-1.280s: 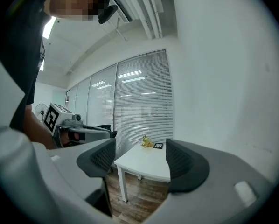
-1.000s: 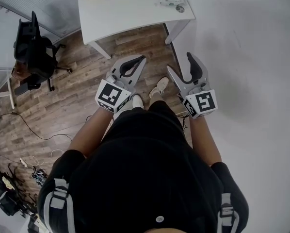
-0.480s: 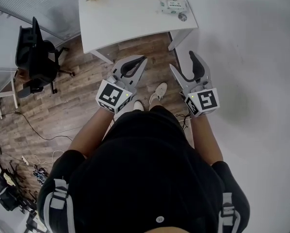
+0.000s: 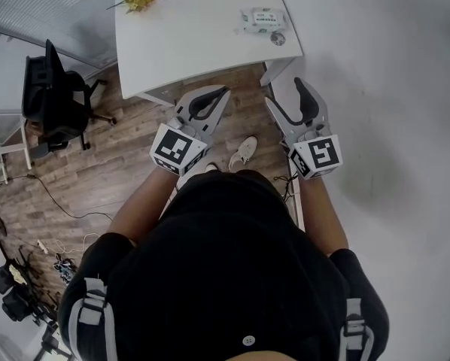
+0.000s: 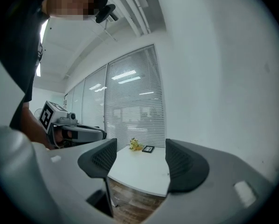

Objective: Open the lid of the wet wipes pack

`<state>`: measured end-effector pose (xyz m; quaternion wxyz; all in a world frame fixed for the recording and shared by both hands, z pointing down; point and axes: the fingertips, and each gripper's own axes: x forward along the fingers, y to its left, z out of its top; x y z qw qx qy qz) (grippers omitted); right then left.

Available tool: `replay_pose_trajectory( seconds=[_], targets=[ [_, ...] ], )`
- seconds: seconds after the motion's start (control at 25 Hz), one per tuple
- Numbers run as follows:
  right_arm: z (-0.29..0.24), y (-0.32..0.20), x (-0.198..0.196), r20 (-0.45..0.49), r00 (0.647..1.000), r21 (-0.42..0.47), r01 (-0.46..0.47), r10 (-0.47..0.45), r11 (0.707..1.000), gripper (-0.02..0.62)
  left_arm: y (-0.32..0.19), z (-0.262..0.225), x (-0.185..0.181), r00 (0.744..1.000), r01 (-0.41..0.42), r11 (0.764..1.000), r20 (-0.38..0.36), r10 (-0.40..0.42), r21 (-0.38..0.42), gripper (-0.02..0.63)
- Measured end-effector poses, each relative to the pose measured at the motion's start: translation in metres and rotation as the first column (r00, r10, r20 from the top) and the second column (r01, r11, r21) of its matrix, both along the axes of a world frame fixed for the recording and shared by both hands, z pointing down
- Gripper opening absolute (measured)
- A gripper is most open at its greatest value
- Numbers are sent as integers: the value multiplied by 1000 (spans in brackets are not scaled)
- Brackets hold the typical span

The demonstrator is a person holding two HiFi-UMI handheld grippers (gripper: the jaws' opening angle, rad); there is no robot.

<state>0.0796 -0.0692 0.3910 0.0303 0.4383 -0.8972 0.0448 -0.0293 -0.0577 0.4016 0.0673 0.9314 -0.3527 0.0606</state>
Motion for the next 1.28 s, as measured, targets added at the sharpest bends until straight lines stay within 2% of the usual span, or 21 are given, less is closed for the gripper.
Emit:
replay_pose_trajectory(
  seconds=[0.32, 0.44, 0.88, 1.28],
  targets=[
    [7, -45, 41, 40, 999, -1, 15, -14, 1000, 316, -42, 4, 37, 999, 35, 999, 30, -35, -9, 1],
    [10, -58, 53, 39, 999, -4, 21, -21, 1000, 314, -54, -2, 50, 998, 48, 999, 34, -48, 16, 1],
    [19, -98, 72, 36, 998, -19, 45, -44, 999, 299, -88, 4, 70, 996, 85, 996, 38, -85, 0, 1],
    [41, -163, 68, -11, 999, -74, 30, -31, 997, 295, -159, 22, 72, 998, 47, 999, 32, -46, -18, 2]
  ],
)
